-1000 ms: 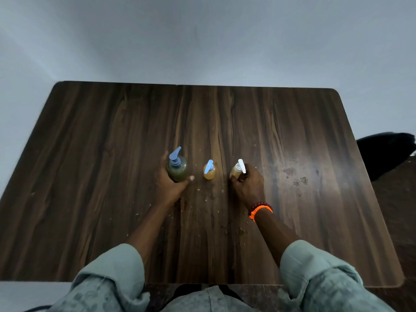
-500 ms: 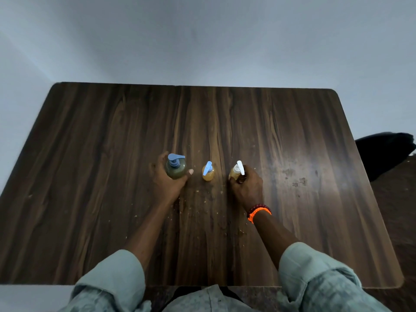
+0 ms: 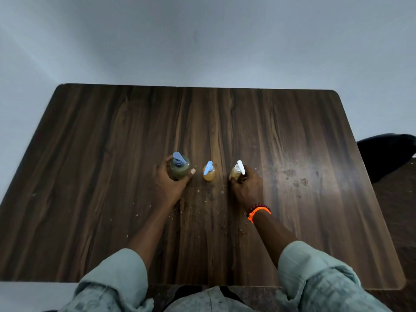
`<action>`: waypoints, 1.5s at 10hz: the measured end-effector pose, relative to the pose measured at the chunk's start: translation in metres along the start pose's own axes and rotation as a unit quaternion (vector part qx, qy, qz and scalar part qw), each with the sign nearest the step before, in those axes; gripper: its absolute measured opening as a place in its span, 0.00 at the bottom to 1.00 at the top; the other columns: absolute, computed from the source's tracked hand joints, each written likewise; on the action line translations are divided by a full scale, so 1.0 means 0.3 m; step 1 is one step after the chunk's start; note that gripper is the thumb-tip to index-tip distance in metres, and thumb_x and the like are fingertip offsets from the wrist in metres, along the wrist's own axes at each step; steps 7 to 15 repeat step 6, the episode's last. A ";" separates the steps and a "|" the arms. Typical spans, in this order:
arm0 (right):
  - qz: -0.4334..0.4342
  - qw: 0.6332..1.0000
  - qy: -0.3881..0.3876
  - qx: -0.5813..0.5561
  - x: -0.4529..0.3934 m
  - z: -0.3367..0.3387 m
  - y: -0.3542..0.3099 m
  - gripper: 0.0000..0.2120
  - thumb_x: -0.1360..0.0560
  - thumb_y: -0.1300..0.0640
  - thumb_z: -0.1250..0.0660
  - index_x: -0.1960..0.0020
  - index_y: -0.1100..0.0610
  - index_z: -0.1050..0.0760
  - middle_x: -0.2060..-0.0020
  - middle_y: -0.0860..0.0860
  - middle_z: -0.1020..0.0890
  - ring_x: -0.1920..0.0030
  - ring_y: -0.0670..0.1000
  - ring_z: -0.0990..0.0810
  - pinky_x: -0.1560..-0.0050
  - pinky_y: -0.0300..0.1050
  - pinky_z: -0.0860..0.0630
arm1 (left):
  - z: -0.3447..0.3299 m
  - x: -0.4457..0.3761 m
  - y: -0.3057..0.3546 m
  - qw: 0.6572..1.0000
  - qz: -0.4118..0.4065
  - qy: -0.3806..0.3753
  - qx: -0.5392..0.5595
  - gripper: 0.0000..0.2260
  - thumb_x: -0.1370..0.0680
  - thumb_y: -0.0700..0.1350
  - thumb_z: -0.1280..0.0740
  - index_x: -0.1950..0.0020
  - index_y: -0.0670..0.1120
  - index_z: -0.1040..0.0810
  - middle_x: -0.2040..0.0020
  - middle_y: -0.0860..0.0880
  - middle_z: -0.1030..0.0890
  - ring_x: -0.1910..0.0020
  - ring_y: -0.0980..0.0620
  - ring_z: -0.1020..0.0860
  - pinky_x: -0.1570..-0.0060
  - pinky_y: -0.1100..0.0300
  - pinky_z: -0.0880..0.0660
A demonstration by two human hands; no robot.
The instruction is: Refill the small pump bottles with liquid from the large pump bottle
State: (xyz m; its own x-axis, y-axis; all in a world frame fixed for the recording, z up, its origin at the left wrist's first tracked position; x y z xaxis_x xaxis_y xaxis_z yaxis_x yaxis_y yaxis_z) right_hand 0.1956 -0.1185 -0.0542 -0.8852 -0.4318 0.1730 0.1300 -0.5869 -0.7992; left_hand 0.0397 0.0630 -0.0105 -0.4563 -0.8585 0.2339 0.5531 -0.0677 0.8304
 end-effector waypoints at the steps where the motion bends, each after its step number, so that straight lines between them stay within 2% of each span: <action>1: -0.008 1.000 -0.009 0.006 0.000 -0.002 -0.003 0.22 0.25 0.59 0.26 0.32 0.56 0.23 0.41 0.55 0.16 0.42 0.55 0.18 0.42 0.48 0.22 | 0.000 -0.021 0.027 0.999 -0.022 -0.016 -0.035 0.29 0.26 0.50 0.22 0.27 0.48 0.27 0.30 0.46 0.23 0.32 0.46 0.23 0.34 0.46 0.23; 2: -0.003 1.000 -0.003 0.005 0.001 0.000 -0.005 0.21 0.25 0.59 0.26 0.33 0.57 0.23 0.42 0.56 0.16 0.43 0.56 0.18 0.42 0.50 0.21 | 0.013 -0.035 0.038 0.997 -0.031 -0.047 -0.054 0.28 0.23 0.45 0.24 0.25 0.45 0.28 0.28 0.44 0.23 0.30 0.44 0.23 0.30 0.44 0.26; 3: -0.006 1.000 0.008 0.022 0.001 0.001 -0.004 0.19 0.26 0.59 0.26 0.36 0.57 0.22 0.46 0.57 0.15 0.45 0.59 0.17 0.43 0.56 0.19 | 0.041 -0.041 0.041 0.993 -0.051 -0.077 -0.068 0.23 0.20 0.41 0.27 0.26 0.42 0.27 0.30 0.43 0.21 0.31 0.43 0.22 0.31 0.48 0.26; 4: -0.009 0.999 -0.008 0.032 0.007 0.012 -0.016 0.22 0.27 0.59 0.25 0.34 0.58 0.23 0.43 0.57 0.16 0.42 0.60 0.18 0.40 0.57 0.20 | 0.052 -0.033 0.048 0.991 -0.061 -0.093 -0.076 0.21 0.19 0.39 0.29 0.27 0.41 0.27 0.31 0.41 0.20 0.32 0.42 0.22 0.31 0.48 0.26; 5: -0.040 0.996 -0.071 0.046 -0.005 0.027 -0.022 0.36 0.29 0.60 0.23 0.24 0.58 0.33 0.30 0.59 0.23 0.31 0.61 0.25 0.30 0.59 0.26 | 0.055 -0.025 0.058 0.989 -0.060 -0.116 -0.074 0.27 0.21 0.39 0.27 0.24 0.41 0.31 0.28 0.42 0.22 0.29 0.42 0.24 0.30 0.50 0.28; 6: -0.079 0.988 -0.117 0.057 0.010 0.045 -0.006 0.44 0.28 0.60 0.22 0.19 0.57 0.42 0.24 0.59 0.31 0.25 0.61 0.31 0.25 0.61 0.30 | 0.063 0.002 0.048 0.991 -0.034 -0.119 -0.042 0.33 0.24 0.40 0.23 0.22 0.42 0.34 0.26 0.42 0.25 0.27 0.43 0.26 0.29 0.50 0.30; 15: -0.079 0.988 -0.117 0.057 0.010 0.045 -0.006 0.44 0.28 0.60 0.22 0.19 0.57 0.42 0.24 0.59 0.31 0.25 0.61 0.31 0.25 0.61 0.30 | 0.063 0.002 0.048 0.991 -0.034 -0.119 -0.042 0.33 0.24 0.40 0.23 0.22 0.42 0.34 0.26 0.42 0.25 0.27 0.43 0.26 0.29 0.50 0.30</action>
Point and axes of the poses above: each hand's wrist, its own x-axis away from the middle knuckle, its own z-axis out of the back of the hand, y = z × x, the point moved 1 cm from there along -x, towards the middle knuckle
